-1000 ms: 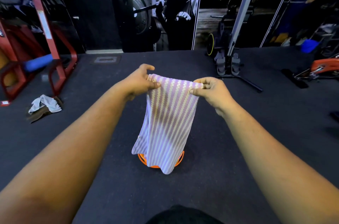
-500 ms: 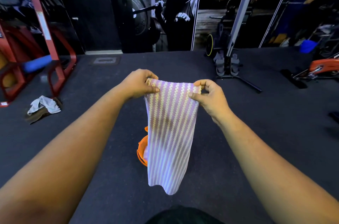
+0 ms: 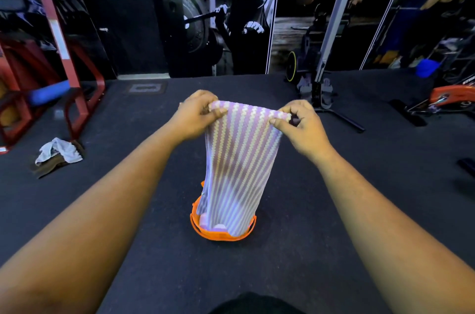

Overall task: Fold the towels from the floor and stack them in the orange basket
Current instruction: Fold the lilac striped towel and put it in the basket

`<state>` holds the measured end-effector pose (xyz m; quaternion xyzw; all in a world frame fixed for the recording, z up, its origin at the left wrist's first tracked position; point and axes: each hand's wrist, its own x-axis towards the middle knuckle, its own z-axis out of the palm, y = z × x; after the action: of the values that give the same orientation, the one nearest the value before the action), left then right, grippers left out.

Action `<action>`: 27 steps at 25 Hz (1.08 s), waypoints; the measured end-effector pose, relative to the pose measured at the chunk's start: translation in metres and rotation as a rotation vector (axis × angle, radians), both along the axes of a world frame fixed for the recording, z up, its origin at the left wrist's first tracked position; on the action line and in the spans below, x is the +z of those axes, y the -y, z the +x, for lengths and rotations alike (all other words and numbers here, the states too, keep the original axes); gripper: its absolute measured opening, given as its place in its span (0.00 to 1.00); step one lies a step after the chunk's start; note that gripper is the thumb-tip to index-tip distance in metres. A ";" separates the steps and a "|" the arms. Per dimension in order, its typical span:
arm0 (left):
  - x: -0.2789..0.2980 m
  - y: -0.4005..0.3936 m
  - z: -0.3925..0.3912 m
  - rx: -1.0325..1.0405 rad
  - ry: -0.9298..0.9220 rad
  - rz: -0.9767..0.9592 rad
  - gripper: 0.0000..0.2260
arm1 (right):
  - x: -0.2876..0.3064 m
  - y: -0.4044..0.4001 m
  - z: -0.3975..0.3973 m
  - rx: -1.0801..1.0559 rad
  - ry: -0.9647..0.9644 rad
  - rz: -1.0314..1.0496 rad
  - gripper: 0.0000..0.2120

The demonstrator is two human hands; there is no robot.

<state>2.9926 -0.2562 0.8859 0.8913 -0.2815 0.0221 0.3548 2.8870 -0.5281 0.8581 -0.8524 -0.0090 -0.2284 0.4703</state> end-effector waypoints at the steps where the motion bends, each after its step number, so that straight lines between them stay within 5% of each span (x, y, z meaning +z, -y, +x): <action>1: 0.001 0.000 -0.003 -0.046 -0.128 -0.207 0.11 | 0.004 0.000 0.001 0.065 -0.011 0.111 0.07; 4: 0.004 0.012 -0.017 -0.070 -0.282 -0.681 0.11 | 0.022 -0.009 0.010 0.197 0.026 0.442 0.07; 6: -0.003 0.017 -0.020 -0.095 -0.345 -0.874 0.19 | 0.039 -0.017 0.019 0.206 0.106 0.532 0.05; 8: -0.026 0.023 -0.031 -0.120 -0.441 -0.745 0.27 | 0.058 -0.028 0.025 0.220 0.124 0.583 0.05; 10: -0.056 0.027 -0.042 -0.110 -0.543 -0.562 0.22 | 0.076 -0.031 0.031 0.227 0.122 0.598 0.04; 12: -0.075 0.033 -0.046 -0.048 -0.629 -0.591 0.13 | 0.092 -0.024 0.036 0.160 0.146 0.642 0.05; 15: -0.068 0.047 -0.043 -0.006 -0.668 -0.748 0.11 | 0.075 0.002 0.027 0.196 0.075 0.710 0.22; 18: -0.047 0.056 -0.035 -0.014 -0.749 -0.908 0.20 | -0.021 0.015 -0.010 0.311 -0.316 0.638 0.45; 19: -0.050 0.053 -0.030 0.009 -0.801 -0.931 0.22 | -0.054 0.013 -0.019 0.330 -0.443 0.644 0.43; 22: -0.098 0.026 -0.040 0.105 -0.975 -0.646 0.25 | -0.125 -0.006 -0.034 0.231 -0.530 0.728 0.15; 25: -0.150 0.001 -0.063 0.123 -0.984 -0.474 0.17 | -0.153 -0.018 -0.039 0.100 -0.507 0.733 0.14; 27: -0.165 0.000 -0.056 0.208 -0.925 -0.475 0.23 | -0.164 -0.024 -0.041 -0.025 -0.531 0.699 0.21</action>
<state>2.9364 -0.2560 0.7209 0.7263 0.0071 -0.2753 0.6298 2.8460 -0.5042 0.6944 -0.6711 0.2002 0.0036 0.7138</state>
